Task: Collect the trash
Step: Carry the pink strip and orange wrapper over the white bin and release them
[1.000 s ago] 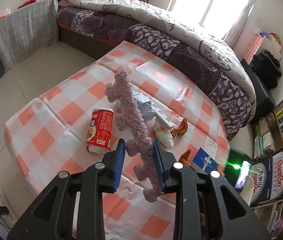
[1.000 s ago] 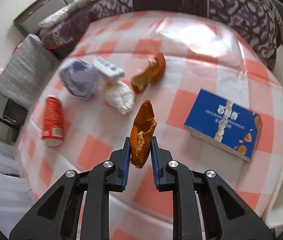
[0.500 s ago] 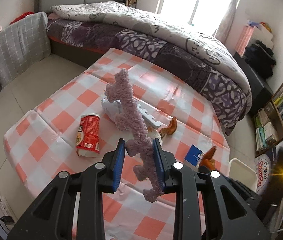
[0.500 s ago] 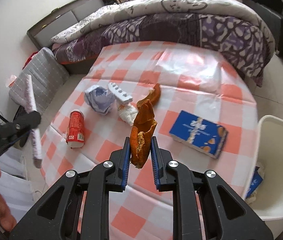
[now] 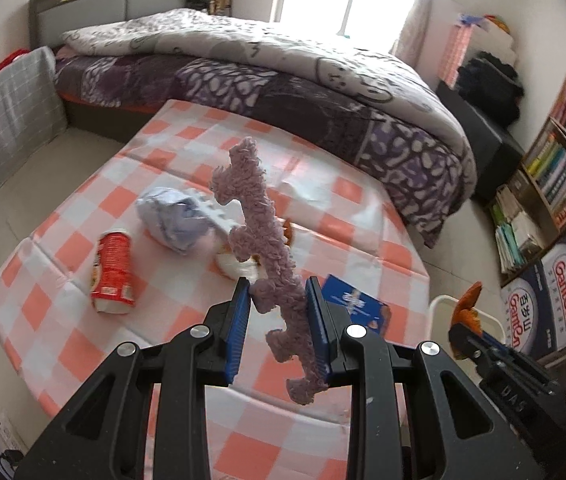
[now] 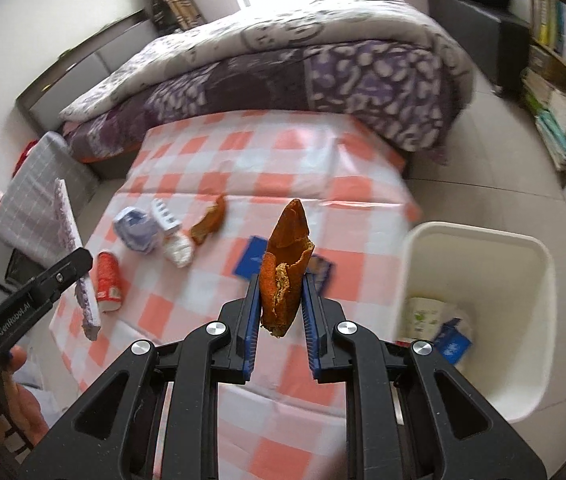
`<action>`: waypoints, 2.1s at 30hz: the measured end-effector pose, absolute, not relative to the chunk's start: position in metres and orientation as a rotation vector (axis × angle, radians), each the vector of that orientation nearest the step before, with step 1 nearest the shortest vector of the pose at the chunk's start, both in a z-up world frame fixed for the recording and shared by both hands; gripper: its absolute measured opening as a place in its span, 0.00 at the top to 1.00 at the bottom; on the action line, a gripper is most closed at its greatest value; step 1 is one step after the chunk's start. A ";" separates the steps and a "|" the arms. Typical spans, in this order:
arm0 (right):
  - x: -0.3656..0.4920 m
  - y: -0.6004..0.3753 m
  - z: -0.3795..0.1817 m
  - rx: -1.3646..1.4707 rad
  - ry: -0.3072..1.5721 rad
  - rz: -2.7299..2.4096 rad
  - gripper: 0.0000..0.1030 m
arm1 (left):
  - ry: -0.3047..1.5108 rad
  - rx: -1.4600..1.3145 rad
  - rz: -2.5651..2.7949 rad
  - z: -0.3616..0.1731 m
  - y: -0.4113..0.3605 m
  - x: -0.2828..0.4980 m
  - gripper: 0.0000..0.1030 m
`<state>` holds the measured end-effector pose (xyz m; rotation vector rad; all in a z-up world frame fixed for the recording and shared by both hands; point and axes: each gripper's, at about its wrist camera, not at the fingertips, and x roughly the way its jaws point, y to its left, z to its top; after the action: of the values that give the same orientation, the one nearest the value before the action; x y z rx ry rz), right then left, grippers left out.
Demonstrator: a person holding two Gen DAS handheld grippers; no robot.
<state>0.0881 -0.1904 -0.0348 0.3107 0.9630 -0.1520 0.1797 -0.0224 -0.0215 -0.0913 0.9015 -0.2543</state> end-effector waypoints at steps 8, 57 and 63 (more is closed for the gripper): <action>0.062 -0.253 -0.023 0.382 0.968 -0.308 0.78 | 0.899 -0.030 -0.342 -0.027 -0.074 0.168 0.72; -0.002 -0.370 -0.001 0.575 0.852 -0.565 0.08 | 1.142 -0.146 -0.157 -0.138 -0.185 0.198 0.20; 0.007 -0.363 -0.002 0.566 0.869 -0.525 0.07 | 1.183 -0.306 0.092 -0.162 -0.164 0.244 0.20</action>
<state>0.0067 -0.3626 -0.0020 0.5661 0.8687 -0.5254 0.2438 -0.1642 -0.1622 -0.3055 1.1832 0.0916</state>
